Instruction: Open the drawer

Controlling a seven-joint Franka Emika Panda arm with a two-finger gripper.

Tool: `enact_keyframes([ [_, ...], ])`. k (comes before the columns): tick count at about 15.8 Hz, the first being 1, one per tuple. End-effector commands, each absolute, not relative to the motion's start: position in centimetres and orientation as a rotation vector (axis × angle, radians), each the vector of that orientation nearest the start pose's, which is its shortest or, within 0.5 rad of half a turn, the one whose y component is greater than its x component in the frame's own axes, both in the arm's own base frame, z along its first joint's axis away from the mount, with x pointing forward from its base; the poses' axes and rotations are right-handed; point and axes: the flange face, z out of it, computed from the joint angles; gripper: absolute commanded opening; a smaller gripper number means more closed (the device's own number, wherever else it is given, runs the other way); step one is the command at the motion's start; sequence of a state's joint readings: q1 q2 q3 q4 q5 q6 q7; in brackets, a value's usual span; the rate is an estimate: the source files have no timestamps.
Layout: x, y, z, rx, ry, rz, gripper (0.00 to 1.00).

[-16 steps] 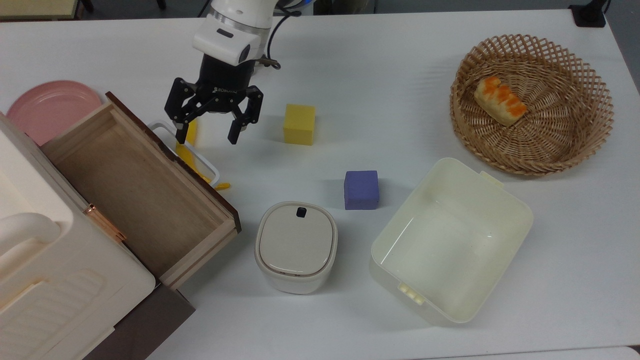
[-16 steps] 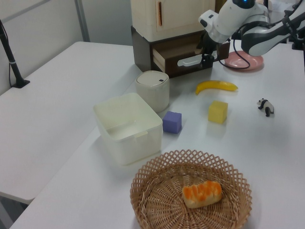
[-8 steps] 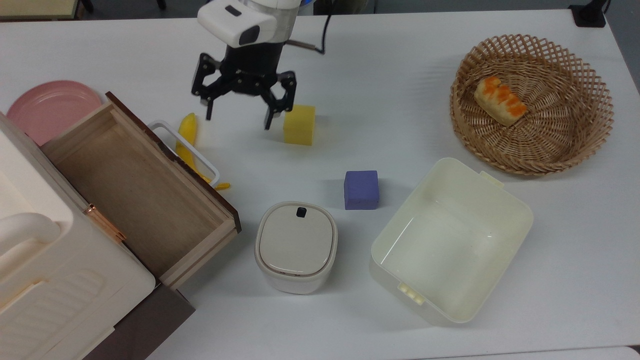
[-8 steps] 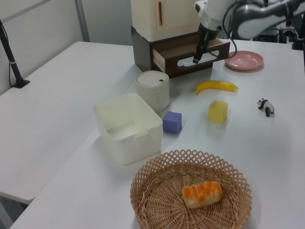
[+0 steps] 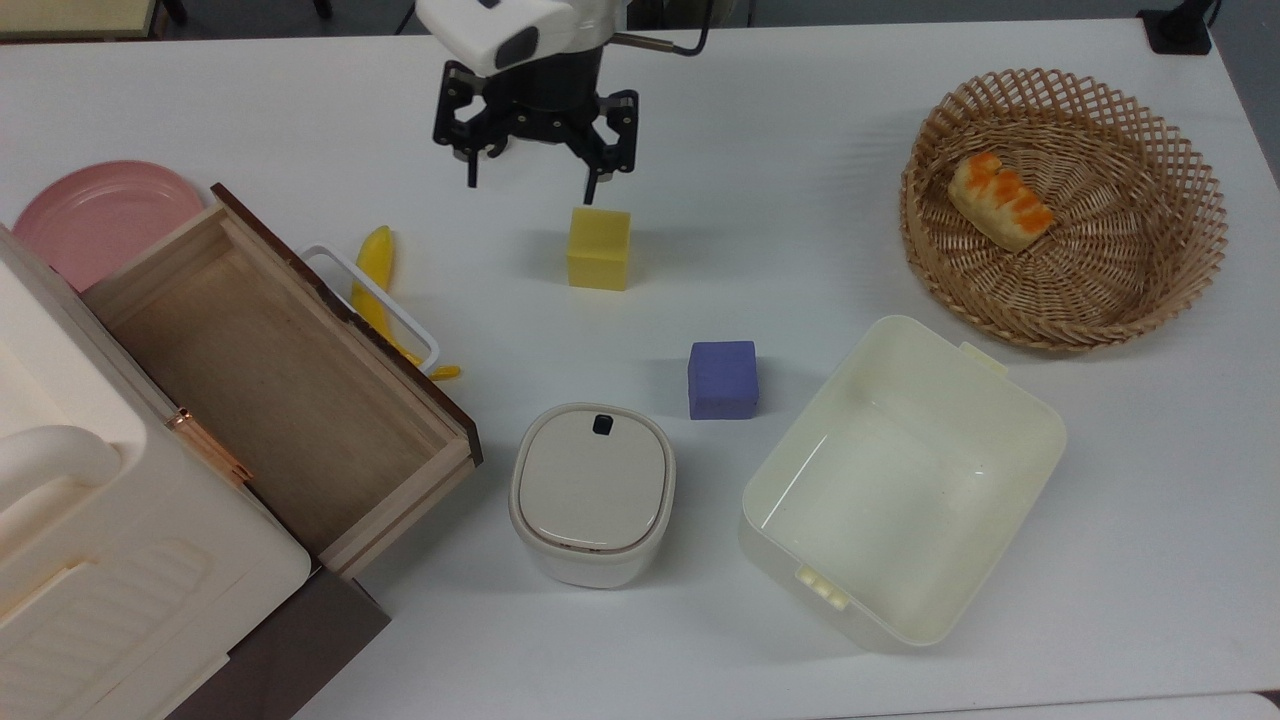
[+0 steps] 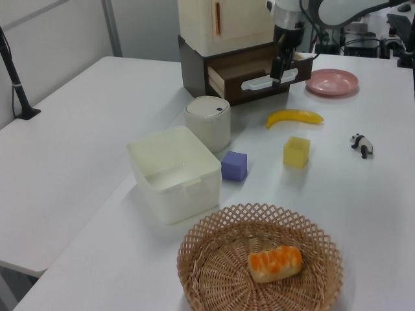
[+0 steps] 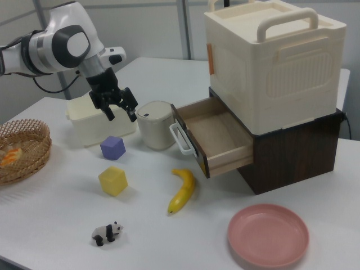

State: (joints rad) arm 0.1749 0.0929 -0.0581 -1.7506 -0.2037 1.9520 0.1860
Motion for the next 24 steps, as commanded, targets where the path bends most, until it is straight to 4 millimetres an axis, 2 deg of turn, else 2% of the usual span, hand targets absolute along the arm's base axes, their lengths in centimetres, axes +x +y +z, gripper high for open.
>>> enact_keyframes([
  [1,59.5,6.2,53.4,-3.230,-0.132,-0.071,1.00],
  [3,59.3,5.4,54.7,-3.179,-0.195,0.019,1.00],
  [5,59.4,4.6,55.4,-3.172,-0.176,0.018,1.00],
  [7,59.5,3.8,55.2,-3.170,-0.158,0.023,1.00],
  [9,59.4,4.5,55.1,-3.173,-0.169,0.023,1.00],
  [10,59.3,4.3,55.4,-3.173,-0.162,0.018,1.00],
  [11,59.3,3.2,55.7,-3.175,-0.133,0.009,1.00],
  [14,59.5,2.4,55.5,-3.180,-0.088,-0.004,1.00],
  [15,59.5,1.5,55.7,-3.175,-0.038,-0.008,1.00],
  [19,59.5,1.4,55.7,-3.174,0.070,0.000,1.00],
  [24,59.5,1.3,55.7,-3.179,0.084,0.006,1.00],
])
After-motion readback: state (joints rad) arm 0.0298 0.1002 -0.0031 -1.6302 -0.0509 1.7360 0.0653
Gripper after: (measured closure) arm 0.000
